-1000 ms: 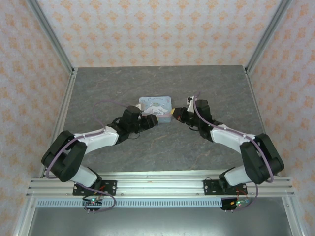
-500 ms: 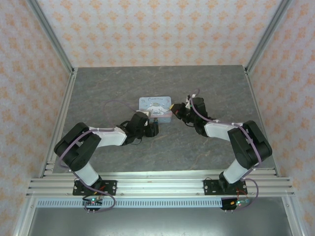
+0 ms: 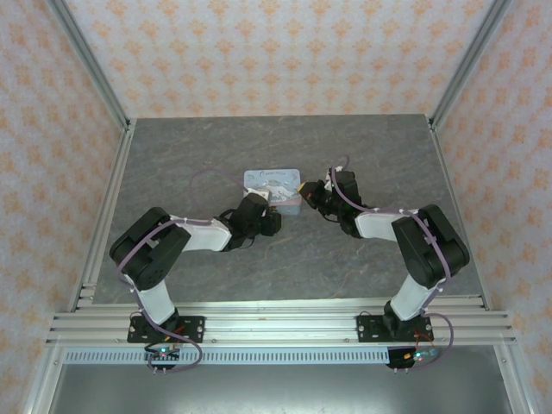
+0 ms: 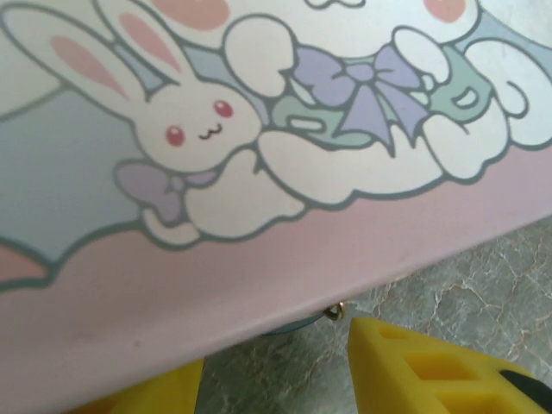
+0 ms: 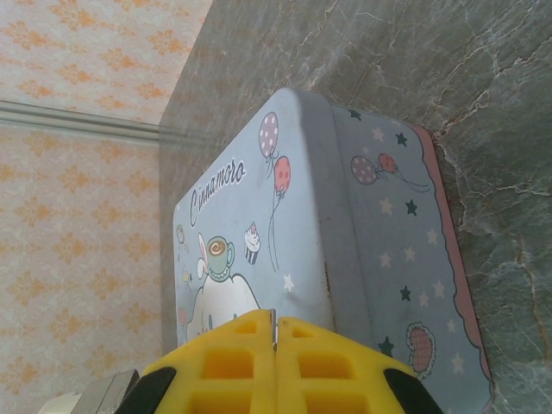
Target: Unlock the padlock with the key
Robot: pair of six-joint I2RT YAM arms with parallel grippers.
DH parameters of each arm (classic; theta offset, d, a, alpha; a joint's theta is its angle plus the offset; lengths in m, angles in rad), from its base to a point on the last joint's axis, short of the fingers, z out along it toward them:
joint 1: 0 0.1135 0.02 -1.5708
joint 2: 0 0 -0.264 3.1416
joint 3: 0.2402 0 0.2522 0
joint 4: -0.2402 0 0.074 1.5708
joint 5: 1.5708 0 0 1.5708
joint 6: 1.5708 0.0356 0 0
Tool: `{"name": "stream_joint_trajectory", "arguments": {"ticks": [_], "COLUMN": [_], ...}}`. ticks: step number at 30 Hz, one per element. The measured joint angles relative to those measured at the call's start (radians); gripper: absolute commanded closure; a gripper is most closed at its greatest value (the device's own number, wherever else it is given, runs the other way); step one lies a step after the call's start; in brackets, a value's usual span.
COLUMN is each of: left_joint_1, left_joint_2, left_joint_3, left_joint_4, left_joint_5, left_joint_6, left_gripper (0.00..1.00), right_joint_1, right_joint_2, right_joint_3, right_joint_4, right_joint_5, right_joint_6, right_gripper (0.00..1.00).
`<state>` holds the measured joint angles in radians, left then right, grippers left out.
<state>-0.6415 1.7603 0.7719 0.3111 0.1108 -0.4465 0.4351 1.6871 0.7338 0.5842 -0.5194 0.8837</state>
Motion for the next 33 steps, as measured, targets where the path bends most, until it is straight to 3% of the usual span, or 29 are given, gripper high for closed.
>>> {"name": "stream_joint_trajectory", "arguments": {"ticks": [33], "left_joint_1": [-0.033], "left_joint_2": [0.108], "left_joint_3": [0.080], "left_joint_4": [0.089], "left_joint_5": [-0.014], "left_joint_6": [-0.117], "left_gripper": [0.52], "right_joint_1": [-0.004], "right_joint_2": [0.041], "right_joint_3": [0.006], "right_joint_4": [0.060], "right_joint_5": [-0.004], "right_joint_6": [0.000], "right_gripper": [1.00]}}
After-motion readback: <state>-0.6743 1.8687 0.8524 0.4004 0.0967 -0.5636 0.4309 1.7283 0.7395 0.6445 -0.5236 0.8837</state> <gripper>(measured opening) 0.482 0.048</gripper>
